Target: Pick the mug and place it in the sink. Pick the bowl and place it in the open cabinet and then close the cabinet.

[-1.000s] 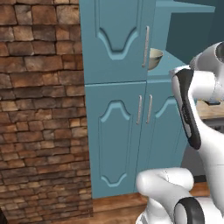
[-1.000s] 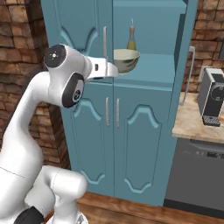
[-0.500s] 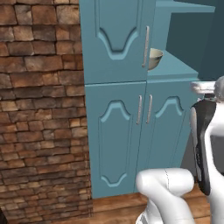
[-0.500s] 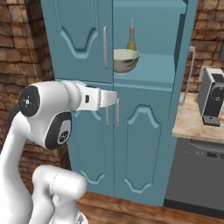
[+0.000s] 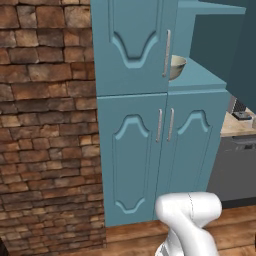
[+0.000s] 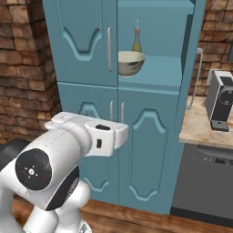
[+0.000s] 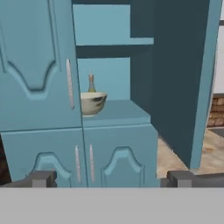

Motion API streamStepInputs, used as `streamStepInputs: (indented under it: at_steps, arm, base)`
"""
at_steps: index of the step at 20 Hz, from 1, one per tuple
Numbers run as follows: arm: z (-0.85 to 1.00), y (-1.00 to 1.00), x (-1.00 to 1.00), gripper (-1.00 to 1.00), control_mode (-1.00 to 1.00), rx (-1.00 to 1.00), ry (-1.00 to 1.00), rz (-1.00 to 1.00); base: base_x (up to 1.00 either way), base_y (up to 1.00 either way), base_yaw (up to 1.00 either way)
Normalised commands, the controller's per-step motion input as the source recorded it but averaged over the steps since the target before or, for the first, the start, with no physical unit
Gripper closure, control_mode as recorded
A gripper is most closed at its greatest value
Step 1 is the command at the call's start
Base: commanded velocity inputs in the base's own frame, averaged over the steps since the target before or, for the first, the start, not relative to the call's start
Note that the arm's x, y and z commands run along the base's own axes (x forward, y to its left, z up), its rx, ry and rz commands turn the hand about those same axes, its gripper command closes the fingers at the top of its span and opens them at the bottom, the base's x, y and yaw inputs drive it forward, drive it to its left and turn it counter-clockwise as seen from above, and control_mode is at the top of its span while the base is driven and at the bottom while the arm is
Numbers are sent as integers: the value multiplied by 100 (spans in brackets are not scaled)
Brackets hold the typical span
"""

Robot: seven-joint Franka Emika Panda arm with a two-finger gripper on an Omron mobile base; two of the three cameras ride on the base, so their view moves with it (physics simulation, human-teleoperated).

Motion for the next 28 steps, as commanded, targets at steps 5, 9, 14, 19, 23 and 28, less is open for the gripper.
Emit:
streamStepInputs:
  at_steps: [5, 9, 14, 19, 23, 28]
  arm:
    - [0, -36, -56, -100, -100, 10, -1, 26]
    - [7, -57, -71, -100, -100, 3, -9, 2]
    - [2, -57, -16, -100, -100, 6, -3, 20]
    - [0, -57, 57, -100, -100, 5, 4, 25]
    - [0, -38, 53, -100, -100, 1, 0, 24]
    - [-1, -37, 71, -100, -100, 2, -1, 33]
  base:
    - [0, 0, 0]
    - [0, 0, 0]
    - [0, 0, 0]
    - [0, 0, 0]
    - [0, 0, 0]
    - [0, 0, 0]
